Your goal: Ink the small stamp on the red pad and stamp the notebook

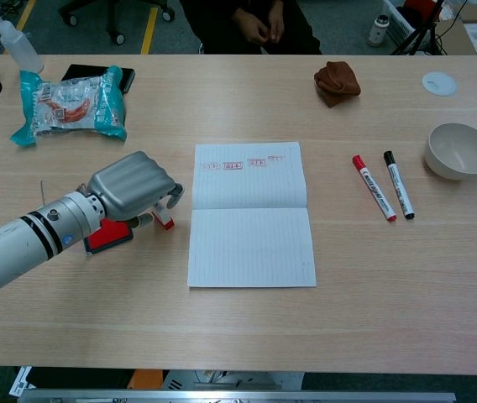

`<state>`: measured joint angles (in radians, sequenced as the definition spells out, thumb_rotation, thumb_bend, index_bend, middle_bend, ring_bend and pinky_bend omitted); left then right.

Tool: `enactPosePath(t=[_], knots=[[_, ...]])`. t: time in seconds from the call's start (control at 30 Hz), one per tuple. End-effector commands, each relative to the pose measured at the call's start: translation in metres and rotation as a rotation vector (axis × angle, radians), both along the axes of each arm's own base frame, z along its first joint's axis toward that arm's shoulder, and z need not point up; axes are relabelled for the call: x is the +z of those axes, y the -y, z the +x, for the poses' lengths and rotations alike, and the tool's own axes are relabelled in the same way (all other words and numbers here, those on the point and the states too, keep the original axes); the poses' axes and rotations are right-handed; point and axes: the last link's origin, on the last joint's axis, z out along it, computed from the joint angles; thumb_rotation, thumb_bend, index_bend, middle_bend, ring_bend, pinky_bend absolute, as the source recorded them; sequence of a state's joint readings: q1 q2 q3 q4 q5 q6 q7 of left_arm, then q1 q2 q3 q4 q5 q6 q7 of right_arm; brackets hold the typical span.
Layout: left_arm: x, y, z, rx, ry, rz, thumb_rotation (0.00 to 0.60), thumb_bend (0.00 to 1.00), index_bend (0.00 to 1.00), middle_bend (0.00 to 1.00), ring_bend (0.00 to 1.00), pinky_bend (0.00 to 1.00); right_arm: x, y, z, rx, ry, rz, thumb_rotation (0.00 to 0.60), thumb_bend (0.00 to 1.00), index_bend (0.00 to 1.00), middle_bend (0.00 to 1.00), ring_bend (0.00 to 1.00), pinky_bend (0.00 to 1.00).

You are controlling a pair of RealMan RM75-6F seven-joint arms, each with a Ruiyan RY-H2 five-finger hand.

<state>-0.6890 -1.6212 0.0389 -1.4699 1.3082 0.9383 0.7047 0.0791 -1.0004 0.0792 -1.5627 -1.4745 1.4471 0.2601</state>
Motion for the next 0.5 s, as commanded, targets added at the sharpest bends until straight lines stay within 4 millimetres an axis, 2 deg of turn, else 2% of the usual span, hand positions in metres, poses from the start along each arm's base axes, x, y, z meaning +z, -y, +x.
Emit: enactPosePath(t=[0.03,0.5], knots=[[-0.0009,0.0004,-0.0003,-0.004,-0.003,0.004,0.600,0.25,0.47,1.00,1.00,1.00,0.0003,-0.0002,-0.0004,-0.002,-0.001,0.000,0.600,0.29,0.40,0.39,0.32,0.38],[-0.0024,0.0007,-0.0041,-0.015,-0.011,0.022,0.600,0.25,0.51,1.00,1.00,1.00,-0.0004,-0.0005,-0.0011,-0.003,0.001,0.003,0.600,0.29,0.40,0.39,0.32,0.38]])
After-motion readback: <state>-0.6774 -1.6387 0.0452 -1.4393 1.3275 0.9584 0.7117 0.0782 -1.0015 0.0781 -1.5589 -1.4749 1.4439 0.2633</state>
